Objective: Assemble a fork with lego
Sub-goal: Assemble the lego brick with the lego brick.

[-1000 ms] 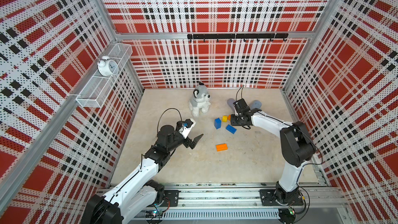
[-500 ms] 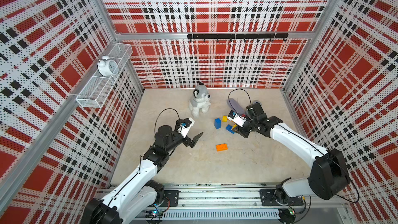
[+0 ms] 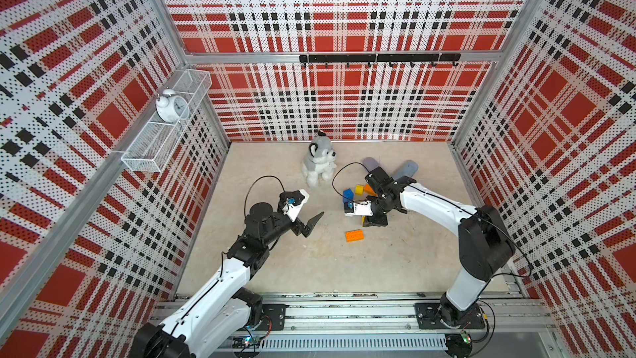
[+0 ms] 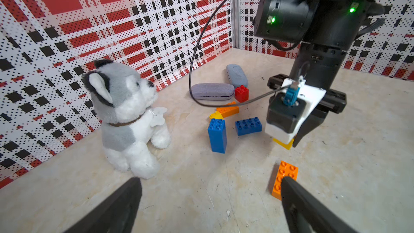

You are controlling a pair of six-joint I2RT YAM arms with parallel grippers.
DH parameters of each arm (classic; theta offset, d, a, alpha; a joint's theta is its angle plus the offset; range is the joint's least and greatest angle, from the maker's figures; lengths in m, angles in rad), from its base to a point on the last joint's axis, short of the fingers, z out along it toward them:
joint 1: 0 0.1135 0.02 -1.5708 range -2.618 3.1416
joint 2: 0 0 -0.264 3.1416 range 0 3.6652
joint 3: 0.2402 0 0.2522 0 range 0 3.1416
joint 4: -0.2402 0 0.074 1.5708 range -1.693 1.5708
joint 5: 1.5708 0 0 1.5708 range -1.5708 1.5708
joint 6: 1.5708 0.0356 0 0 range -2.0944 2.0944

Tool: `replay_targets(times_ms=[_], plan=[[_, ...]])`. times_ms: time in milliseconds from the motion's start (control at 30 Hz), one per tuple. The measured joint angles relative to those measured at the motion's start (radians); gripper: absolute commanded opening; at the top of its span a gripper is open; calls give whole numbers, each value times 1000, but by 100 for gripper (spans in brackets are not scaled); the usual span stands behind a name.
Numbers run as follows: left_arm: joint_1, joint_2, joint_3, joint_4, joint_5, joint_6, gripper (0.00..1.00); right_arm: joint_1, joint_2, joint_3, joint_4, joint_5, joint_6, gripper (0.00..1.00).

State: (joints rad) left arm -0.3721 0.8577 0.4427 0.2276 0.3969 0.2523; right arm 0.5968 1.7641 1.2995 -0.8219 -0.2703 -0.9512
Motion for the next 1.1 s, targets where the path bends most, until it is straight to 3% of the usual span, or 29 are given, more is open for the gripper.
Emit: replay_targets(times_ms=[333, 1100], plan=[[29, -51, -48, 65, -5, 1, 98, 42, 34, 11, -2, -14, -77, 20], [40, -30, -48, 87, 8, 1, 98, 63, 77, -33, 12, -40, -105, 20]])
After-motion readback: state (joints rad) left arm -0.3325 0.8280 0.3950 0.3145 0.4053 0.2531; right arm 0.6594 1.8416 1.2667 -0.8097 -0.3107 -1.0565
